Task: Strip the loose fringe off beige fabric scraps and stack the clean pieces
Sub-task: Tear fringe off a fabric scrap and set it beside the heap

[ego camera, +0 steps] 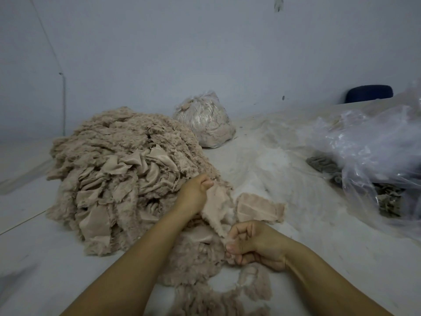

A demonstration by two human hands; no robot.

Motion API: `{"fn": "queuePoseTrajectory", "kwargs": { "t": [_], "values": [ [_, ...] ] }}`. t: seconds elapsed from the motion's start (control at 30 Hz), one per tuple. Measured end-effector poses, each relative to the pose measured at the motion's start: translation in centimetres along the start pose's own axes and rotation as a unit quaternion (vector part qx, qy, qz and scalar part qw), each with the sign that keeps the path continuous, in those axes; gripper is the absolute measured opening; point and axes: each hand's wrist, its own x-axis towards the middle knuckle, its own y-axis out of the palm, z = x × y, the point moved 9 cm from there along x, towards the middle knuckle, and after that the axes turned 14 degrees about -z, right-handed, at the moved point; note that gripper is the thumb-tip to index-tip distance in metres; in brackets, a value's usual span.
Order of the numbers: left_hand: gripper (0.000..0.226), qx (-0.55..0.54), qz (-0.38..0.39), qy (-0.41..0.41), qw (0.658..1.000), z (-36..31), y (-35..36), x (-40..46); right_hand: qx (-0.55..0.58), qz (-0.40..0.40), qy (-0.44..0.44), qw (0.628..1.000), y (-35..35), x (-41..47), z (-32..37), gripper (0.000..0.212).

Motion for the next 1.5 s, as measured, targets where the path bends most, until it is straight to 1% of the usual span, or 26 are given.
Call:
{"fn": "queuePoseTrajectory", "kwargs": {
  "t": [0.1, 0.2, 0.27, 0.33, 0.43, 0.47, 0.5, 0.57, 0.63, 0.67, 0.7, 0.73, 0.77, 0.83, 0.9, 0.97, 1.0, 1.07, 1.1, 1.17, 1.23, 1.27, 1.33, 1.4, 1.43, 1.5],
  "values": [
    [0.027, 0.029, 0.019, 0.038, 0.999, -0.7, 0.5, 0.0, -0.025, 0.039, -0.032, 0.998, 0.1, -0.3, 0.8, 0.011],
    [0.022, 0.054, 0.002, 0.059, 0.997, -0.8, 0.3, -0.1, -0.033, 0.044, -0.062, 0.997, -0.4, -0.4, 1.5, 0.008],
    [0.020, 0.073, -0.009, 0.070, 0.995, -0.6, 0.2, -0.2, -0.043, 0.051, -0.059, 0.996, -0.6, -0.5, 1.3, 0.007],
    [0.020, 0.070, -0.001, 0.064, 0.995, -0.6, 0.7, -0.6, -0.067, 0.055, -0.036, 0.996, -0.8, -0.5, 0.6, 0.010],
    [0.034, 0.031, 0.029, 0.064, 0.997, -1.4, 1.7, -1.6, -0.053, 0.035, 0.000, 0.998, -1.0, -0.3, 0.3, 0.034],
    [0.036, 0.016, 0.033, 0.069, 0.997, -1.8, 1.8, -1.9, -0.040, 0.018, -0.001, 0.999, -1.0, -0.1, 0.5, 0.037],
    [0.037, -0.007, 0.037, 0.068, 0.997, -2.2, 1.8, -2.0, -0.027, -0.006, -0.008, 1.000, -1.2, 0.1, 0.7, 0.035],
    [0.037, -0.071, 0.041, 0.043, 0.996, -2.7, 1.6, -2.3, 0.002, -0.047, -0.022, 0.999, -1.2, 0.5, 0.9, 0.023],
    [0.032, -0.154, 0.046, -0.018, 0.987, -2.4, 1.5, -2.8, 0.039, -0.073, -0.033, 0.996, -1.2, 0.7, 0.9, 0.009],
    [0.029, -0.201, 0.056, -0.071, 0.975, -1.8, 1.6, -3.2, 0.054, -0.079, -0.042, 0.995, -1.2, 0.8, 0.9, 0.010],
    [0.030, -0.238, 0.074, -0.137, 0.959, -0.9, 1.9, -3.7, 0.066, -0.081, -0.053, 0.993, -1.2, 0.9, 1.1, 0.017],
    [0.034, -0.251, 0.100, -0.195, 0.943, 0.0, 2.3, -4.4, 0.077, -0.078, -0.062, 0.992, -1.1, 0.9, 1.3, 0.028],
    [0.033, -0.249, 0.132, -0.224, 0.933, 0.6, 2.7, -5.0, 0.090, -0.070, -0.064, 0.991, -0.9, 0.9, 1.5, 0.038],
    [0.017, -0.271, 0.170, -0.239, 0.917, 1.0, 3.3, -6.0, 0.120, -0.064, -0.044, 0.990, -0.7, 1.0, 1.2, 0.047],
    [0.007, -0.341, 0.176, -0.273, 0.882, 1.1, 3.6, -6.6, 0.147, -0.097, -0.015, 0.984, -1.2, 1.2, 0.6, 0.047],
    [0.013, -0.411, 0.183, -0.300, 0.841, 0.9, 3.8, -6.9, 0.170, -0.134, -0.014, 0.976, -1.9, 1.3, 0.4, 0.040],
    [0.019, -0.430, 0.189, -0.309, 0.827, 0.7, 3.8, -7.1, 0.184, -0.150, -0.024, 0.971, -2.4, 1.3, 0.6, 0.036],
    [0.029, -0.448, 0.180, -0.325, 0.813, 0.4, 3.7, -7.2, 0.206, -0.172, -0.055, 0.962, -3.2, 1.1, 1.1, 0.026],
    [0.030, -0.458, 0.167, -0.339, 0.804, 0.6, 3.7, -7.2, 0.211, -0.175, -0.073, 0.959, -3.4, 1.0, 1.5, 0.023],
    [0.026, -0.466, 0.153, -0.379, 0.785, 1.1, 3.8, -7.4, 0.212, -0.176, -0.101, 0.956, -3.5, 0.9, 2.1, 0.025],
    [0.032, -0.459, 0.180, -0.397, 0.774, 0.8, 4.1, -7.9, 0.190, -0.175, -0.120, 0.959, -3.2, 0.8, 2.4, 0.031],
    [0.036, -0.452, 0.201, -0.391, 0.776, 0.4, 4.3, -8.2, 0.178, -0.169, -0.123, 0.962, -2.8, 0.7, 2.4, 0.030],
    [0.035, -0.413, 0.213, -0.373, 0.803, -0.1, 4.4, -8.5, 0.171, -0.157, -0.117, 0.966, -2.2, 0.7, 2.2, 0.024],
    [0.046, -0.377, 0.168, -0.361, 0.836, 0.6, 4.2, -8.2, 0.154, -0.174, -0.113, 0.966, -2.4, 0.7, 2.1, 0.026],
    [0.046, -0.377, 0.145, -0.349, 0.846, 0.7, 4.0, -8.0, 0.145, -0.186, -0.116, 0.965, -2.7, 0.7, 2.1, 0.026],
    [0.033, -0.359, 0.115, -0.304, 0.875, 0.6, 3.7, -7.5, 0.155, -0.197, -0.126, 0.960, -3.3, 0.7, 2.2, 0.023]
  ]
}}
